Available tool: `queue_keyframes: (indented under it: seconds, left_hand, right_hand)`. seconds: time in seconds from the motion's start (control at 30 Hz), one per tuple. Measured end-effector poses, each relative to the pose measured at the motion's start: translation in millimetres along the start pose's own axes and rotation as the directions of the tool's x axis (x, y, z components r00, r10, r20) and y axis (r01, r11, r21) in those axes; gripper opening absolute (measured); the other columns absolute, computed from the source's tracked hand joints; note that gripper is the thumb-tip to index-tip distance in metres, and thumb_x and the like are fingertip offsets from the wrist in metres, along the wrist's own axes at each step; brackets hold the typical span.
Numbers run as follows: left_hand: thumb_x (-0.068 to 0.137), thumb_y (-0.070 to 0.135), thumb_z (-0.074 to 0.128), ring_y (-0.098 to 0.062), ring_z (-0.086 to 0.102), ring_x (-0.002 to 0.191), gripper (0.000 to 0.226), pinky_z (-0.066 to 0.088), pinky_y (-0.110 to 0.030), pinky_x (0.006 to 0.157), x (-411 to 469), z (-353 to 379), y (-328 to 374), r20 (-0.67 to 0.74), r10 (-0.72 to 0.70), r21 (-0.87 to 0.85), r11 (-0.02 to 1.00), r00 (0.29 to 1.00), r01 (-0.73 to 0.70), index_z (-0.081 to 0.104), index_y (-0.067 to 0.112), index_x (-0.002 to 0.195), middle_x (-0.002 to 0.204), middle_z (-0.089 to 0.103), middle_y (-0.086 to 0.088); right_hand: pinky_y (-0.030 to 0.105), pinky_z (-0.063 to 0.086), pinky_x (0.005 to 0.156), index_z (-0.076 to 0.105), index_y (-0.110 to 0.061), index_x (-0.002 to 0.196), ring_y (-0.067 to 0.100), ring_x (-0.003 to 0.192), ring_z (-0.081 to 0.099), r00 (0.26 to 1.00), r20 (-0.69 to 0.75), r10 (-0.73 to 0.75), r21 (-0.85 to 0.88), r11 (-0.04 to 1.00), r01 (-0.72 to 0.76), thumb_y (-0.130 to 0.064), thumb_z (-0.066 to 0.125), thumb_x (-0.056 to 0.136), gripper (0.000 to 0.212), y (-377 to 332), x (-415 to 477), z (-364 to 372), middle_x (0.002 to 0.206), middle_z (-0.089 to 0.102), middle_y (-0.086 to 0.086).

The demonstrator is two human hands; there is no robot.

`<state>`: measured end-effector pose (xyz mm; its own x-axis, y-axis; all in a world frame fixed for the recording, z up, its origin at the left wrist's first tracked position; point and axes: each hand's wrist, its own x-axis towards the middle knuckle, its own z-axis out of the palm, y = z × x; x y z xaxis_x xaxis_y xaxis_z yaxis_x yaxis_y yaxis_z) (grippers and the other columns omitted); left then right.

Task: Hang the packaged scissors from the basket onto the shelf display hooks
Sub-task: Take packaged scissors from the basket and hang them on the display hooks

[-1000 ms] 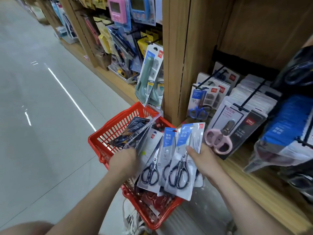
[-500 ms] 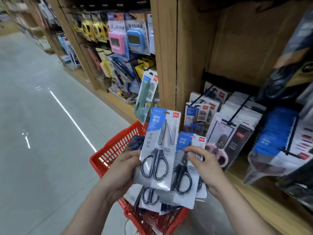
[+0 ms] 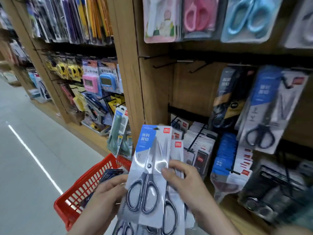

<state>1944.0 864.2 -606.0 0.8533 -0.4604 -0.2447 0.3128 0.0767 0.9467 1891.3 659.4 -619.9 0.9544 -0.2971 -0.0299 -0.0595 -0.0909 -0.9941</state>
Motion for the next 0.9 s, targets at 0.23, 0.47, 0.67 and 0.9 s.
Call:
queue_keyframes:
  seconds: [0.23, 0.47, 0.67, 0.9]
  left_hand:
    - [0.082, 0.014, 0.062, -0.041, 0.071, 0.098, 0.023, 0.055, -0.046, 0.086, 3.3, 48.9, 28.6, -0.024, 0.146, -0.043, 0.988, 0.989, -0.147, 0.078, 0.013, 0.099, 0.105, 0.074, -0.022]
    - [0.092, 0.011, 0.064, -0.041, 0.071, 0.092, 0.015, 0.053, -0.061, 0.090, 16.6, 127.1, 56.2, -0.037, 0.323, 0.071, 0.945, 0.946, -0.320, 0.075, 0.020, 0.089, 0.094, 0.077, -0.012]
    - [0.093, 0.010, 0.065, -0.032, 0.072, 0.092, 0.014, 0.051, -0.061, 0.094, 31.1, 199.2, 57.0, 0.064, 0.362, 0.196, 0.909, 0.930, -0.367, 0.074, 0.021, 0.091, 0.093, 0.078, -0.006]
    - [0.091, 0.000, 0.063, -0.024, 0.071, 0.087, 0.019, 0.055, -0.037, 0.084, 44.9, 260.1, 67.0, 0.238, 0.305, 0.195, 0.915, 0.922, -0.353, 0.073, 0.015, 0.098, 0.094, 0.078, -0.008]
  right_hand:
    - [0.011, 0.039, 0.077, 0.064, -0.030, 0.082, -0.007, 0.075, 0.050, 0.986, 0.022, -0.163, -0.192, 0.968, 0.164, -0.036, 0.072, 0.087, 0.012, -30.9, -23.1, -38.9, 0.079, 0.053, -0.015]
    - [0.006, 0.033, 0.083, 0.062, -0.058, 0.066, -0.018, 0.086, 0.051, 0.992, 0.019, -0.127, -0.254, 0.959, 0.128, -0.040, 0.071, 0.085, 0.028, -42.5, -57.4, -81.9, 0.085, 0.064, -0.032]
    - [0.027, 0.028, 0.090, 0.063, -0.038, 0.070, -0.005, 0.085, 0.046, 0.974, -0.150, -0.168, -0.274, 0.954, 0.123, -0.053, 0.065, 0.078, 0.017, -31.4, -81.5, -135.8, 0.068, 0.058, -0.023]
    - [0.010, 0.039, 0.076, 0.063, -0.048, 0.079, -0.004, 0.084, 0.055, 0.923, -0.326, -0.203, -0.457, 0.889, 0.034, -0.052, 0.069, 0.079, 0.007, -21.8, -94.2, -186.3, 0.088, 0.053, -0.001]
